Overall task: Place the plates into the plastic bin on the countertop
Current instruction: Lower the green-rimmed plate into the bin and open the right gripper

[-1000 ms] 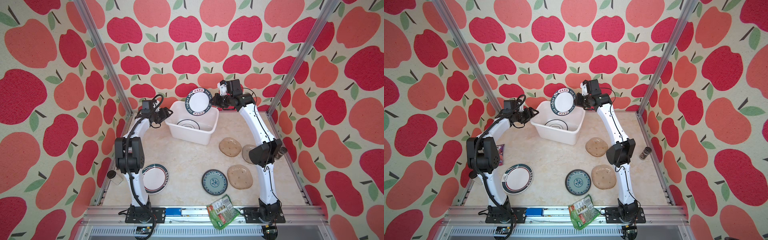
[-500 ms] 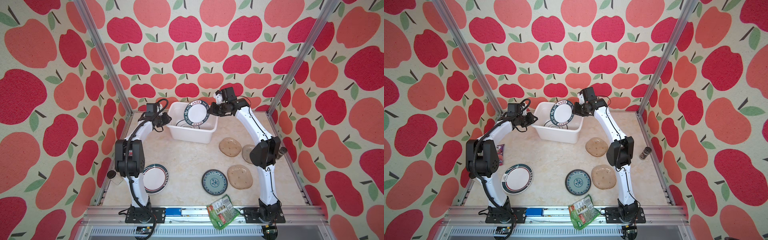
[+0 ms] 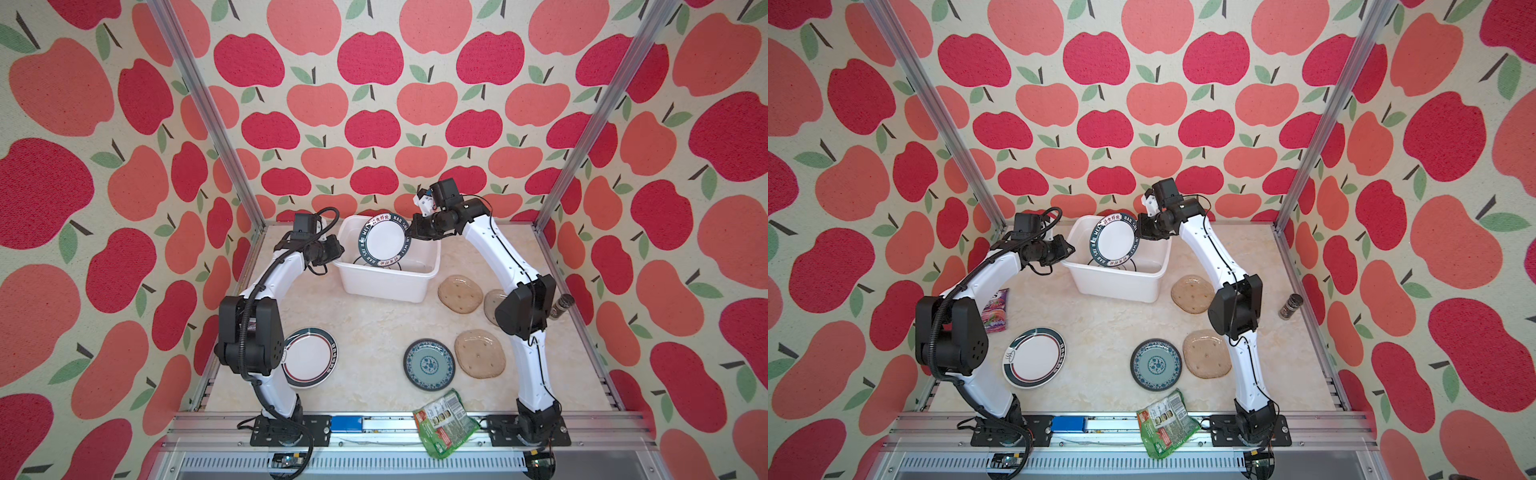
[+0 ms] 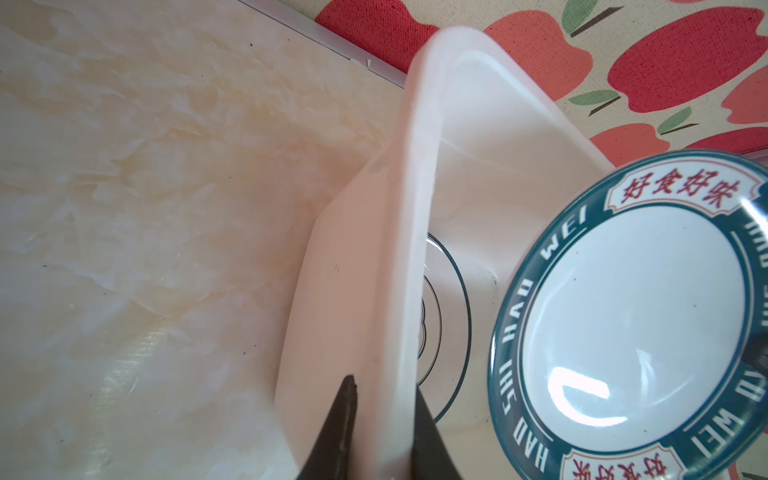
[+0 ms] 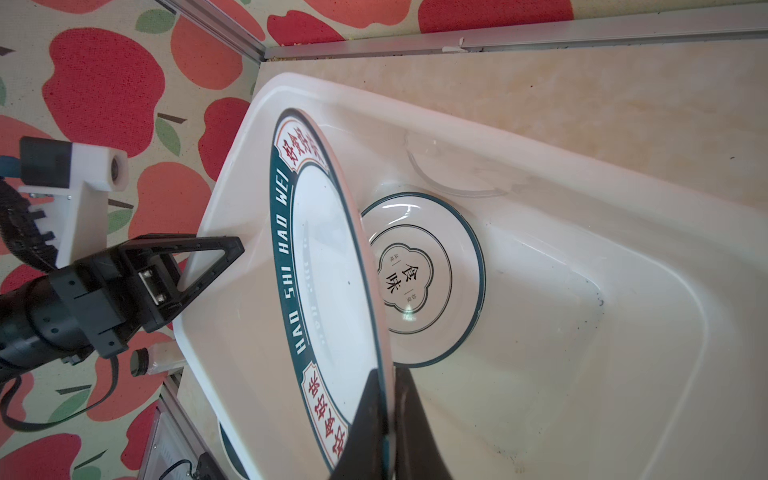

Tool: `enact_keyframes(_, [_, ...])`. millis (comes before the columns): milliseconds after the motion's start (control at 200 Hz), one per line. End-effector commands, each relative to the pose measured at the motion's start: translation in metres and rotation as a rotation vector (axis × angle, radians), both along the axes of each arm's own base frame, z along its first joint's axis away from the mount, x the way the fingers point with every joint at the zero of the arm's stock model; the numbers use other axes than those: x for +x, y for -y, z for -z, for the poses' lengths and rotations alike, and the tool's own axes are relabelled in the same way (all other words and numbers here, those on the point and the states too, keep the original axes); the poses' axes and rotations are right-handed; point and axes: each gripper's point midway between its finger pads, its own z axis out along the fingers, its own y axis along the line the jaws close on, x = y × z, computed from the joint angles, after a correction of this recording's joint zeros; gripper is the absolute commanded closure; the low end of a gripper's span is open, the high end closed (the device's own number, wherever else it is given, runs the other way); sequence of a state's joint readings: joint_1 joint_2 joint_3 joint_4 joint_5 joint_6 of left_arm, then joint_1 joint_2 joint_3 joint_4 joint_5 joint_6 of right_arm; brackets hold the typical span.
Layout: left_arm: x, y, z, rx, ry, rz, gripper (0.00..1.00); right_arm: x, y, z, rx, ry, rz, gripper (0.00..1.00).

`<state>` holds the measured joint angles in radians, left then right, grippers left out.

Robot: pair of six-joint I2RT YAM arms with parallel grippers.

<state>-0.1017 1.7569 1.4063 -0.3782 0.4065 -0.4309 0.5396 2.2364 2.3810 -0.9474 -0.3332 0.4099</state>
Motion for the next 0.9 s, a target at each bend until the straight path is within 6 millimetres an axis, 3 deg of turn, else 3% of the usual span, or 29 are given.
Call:
enact_keyframes(0, [-0.010,0.004,-0.001,-0.022,-0.023,-0.004,0.91,-0.002,0.004,0.019,-0.050,-0.040,-0.031,1.00])
enact_keyframes(315, [-0.017,0.000,0.004,-0.010,-0.024,-0.025,0.92,0.002,0.009,0.061,-0.155,-0.109,-0.037,1.00])
enact_keyframes(430, [-0.018,0.000,0.005,-0.002,-0.024,-0.029,0.92,0.004,0.019,0.074,-0.238,-0.110,-0.017,1.00])
enact_keyframes(700, [-0.019,0.001,0.010,0.001,-0.035,-0.028,0.91,0.007,0.027,0.078,-0.283,-0.095,-0.001,0.70])
enact_keyframes(896, [-0.019,0.001,0.006,0.008,-0.025,-0.030,0.91,0.007,0.023,0.065,-0.230,-0.090,-0.008,0.67])
